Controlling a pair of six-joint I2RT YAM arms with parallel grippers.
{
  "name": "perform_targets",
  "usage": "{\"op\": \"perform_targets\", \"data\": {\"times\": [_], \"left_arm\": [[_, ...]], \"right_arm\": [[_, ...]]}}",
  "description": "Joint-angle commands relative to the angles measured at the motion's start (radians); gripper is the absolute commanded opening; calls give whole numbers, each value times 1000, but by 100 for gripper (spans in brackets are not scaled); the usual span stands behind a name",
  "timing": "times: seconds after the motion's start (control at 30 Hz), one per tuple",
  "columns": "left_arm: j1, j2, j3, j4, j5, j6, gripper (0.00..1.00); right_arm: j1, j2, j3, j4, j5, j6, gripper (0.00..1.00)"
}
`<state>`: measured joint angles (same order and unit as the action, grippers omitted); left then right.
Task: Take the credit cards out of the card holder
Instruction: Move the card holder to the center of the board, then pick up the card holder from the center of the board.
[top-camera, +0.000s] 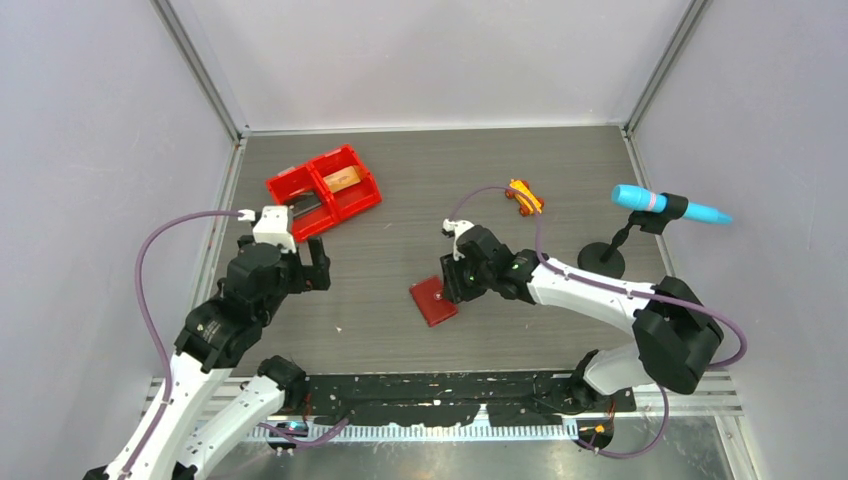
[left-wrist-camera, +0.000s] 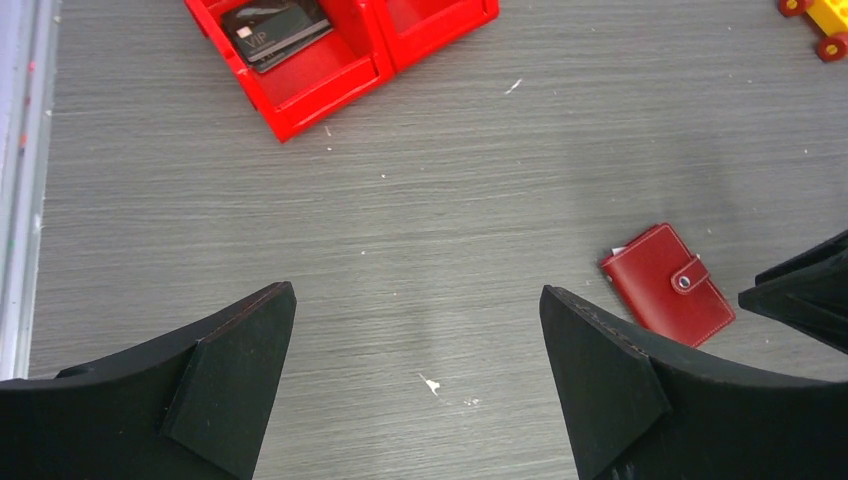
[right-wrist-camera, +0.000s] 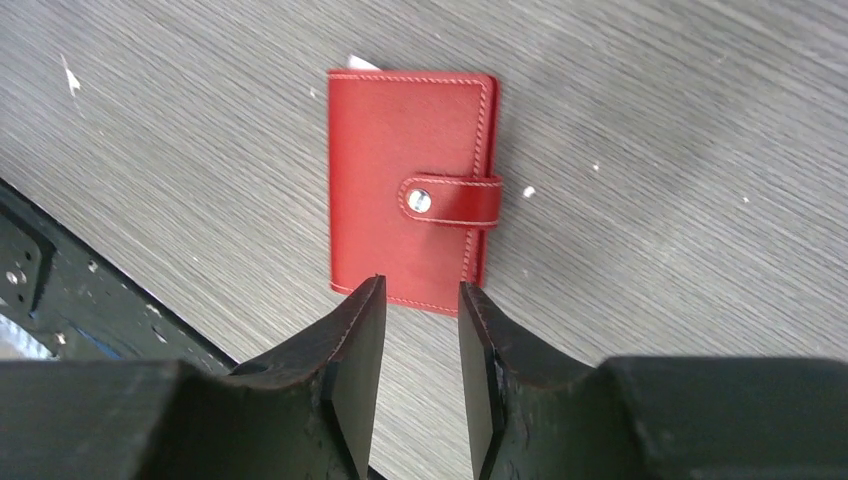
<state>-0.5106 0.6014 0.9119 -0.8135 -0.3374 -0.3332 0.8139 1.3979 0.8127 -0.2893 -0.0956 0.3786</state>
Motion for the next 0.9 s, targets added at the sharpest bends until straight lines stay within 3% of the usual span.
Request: {"op": "perform_targets", "data": {"times": [0.0,0.3,0.5,0.87], "left_arm": [[-3,-31,8,11,-67,-3,96],[-3,-75,-2,16,-82,0,97],[-3,-89,-7,24,-70,2,98],[-3,-86,-10,27,-59,0,98]], "right_arm": [[76,8,96,11,148,80,41],[180,215,298,-98,341,57,45],[189,290,317,-124,358,47,50],[195,332,276,-114,394,44,49]]}}
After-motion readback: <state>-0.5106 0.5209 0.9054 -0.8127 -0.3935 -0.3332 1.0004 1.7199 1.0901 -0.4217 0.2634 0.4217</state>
